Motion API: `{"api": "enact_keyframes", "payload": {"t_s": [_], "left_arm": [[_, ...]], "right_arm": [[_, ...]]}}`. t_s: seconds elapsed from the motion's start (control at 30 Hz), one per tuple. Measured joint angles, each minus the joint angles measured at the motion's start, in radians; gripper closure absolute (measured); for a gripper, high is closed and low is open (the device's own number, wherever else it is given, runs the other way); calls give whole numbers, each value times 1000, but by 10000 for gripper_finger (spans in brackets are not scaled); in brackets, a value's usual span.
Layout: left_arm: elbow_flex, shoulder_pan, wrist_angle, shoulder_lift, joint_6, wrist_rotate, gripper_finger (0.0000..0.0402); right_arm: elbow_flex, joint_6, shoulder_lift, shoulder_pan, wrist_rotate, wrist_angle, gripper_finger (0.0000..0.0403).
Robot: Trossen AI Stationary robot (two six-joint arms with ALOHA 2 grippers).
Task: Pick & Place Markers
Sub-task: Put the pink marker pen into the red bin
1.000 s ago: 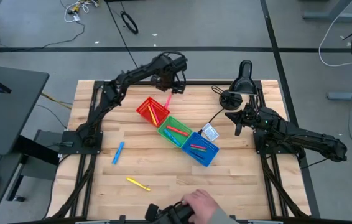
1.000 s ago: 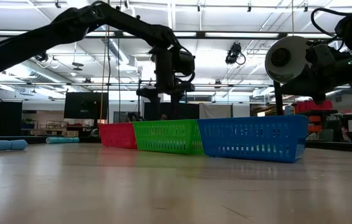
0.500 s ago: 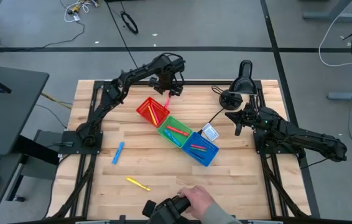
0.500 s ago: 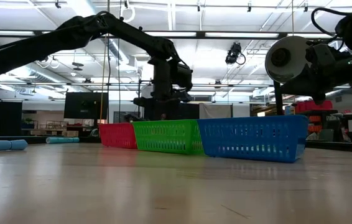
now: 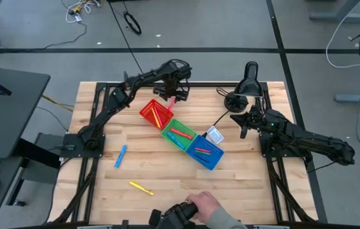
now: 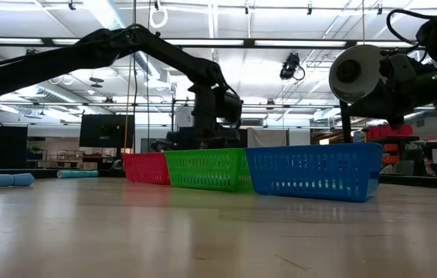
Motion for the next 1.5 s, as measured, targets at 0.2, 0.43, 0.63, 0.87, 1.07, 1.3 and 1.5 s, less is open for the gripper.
{"api": "enact_keyframes", "payload": {"t_s": [0.2, 0.43, 0.63, 0.87, 1.07, 1.3, 1.5], "left_arm": [[0, 2, 75, 11, -10, 28, 168], [0, 26, 151, 11, -100, 110, 168], [0, 49, 168, 11, -173, 120, 168], [0, 57, 160, 11, -97, 125, 168], [0, 77, 148, 11, -65, 159, 168], [2, 84, 130, 11, -35, 140, 168], [-1, 96, 127, 11, -13, 132, 168]], "right_arm": [[0, 0, 0, 0, 0, 0, 403], [0, 0, 0, 0, 0, 0, 403], [0, 0, 0, 0, 0, 0, 403], [0, 0, 0, 0, 0, 0, 403], [0, 0, 0, 0, 0, 0, 403], [0, 0, 0, 0, 0, 0, 403], [0, 0, 0, 0, 0, 0, 403]]}}
